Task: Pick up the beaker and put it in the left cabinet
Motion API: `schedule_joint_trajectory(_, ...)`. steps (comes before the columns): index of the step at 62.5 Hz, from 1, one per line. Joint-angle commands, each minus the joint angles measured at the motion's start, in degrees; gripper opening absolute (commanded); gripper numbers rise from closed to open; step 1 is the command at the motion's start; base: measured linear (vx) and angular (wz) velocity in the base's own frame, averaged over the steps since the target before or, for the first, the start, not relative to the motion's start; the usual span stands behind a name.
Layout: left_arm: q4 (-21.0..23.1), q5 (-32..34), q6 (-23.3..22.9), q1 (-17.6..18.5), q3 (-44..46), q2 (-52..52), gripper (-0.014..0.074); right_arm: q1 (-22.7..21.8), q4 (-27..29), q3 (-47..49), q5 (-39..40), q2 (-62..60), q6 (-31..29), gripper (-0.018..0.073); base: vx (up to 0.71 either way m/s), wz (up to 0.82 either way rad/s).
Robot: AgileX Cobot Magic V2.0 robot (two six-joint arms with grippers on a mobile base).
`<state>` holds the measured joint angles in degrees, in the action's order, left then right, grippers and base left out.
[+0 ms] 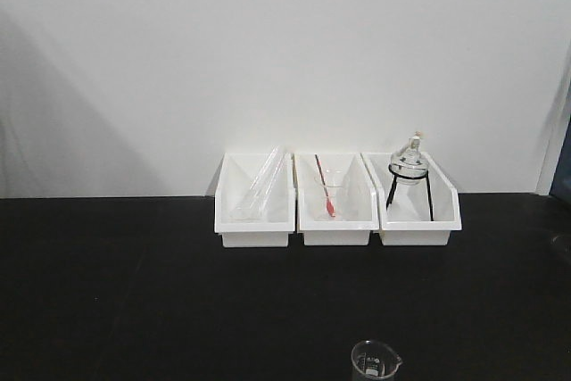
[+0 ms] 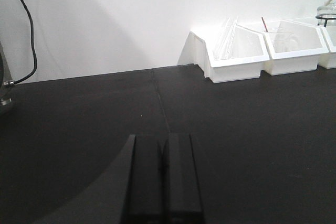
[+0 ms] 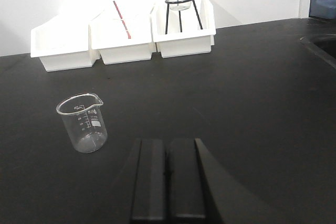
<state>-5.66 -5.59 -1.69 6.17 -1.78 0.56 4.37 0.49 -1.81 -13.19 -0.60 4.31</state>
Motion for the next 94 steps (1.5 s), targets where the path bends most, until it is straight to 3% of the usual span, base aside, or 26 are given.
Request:
schedule_joint_trajectory(1,0.16,5.21,-0.26,0.35,-0.84,1.19,-0.0008,-0.22,-0.49,-0.21,5.04,-0.8,-0.12,-0.0001,0.0,0.0)
schedule_joint_trajectory(94,0.16,5.21,-0.26,0.35,-0.84,1.19,-0.0008,-0.22,-0.49,-0.21,4.99,-0.8,-0.12,-0.0001,0.0,0.0)
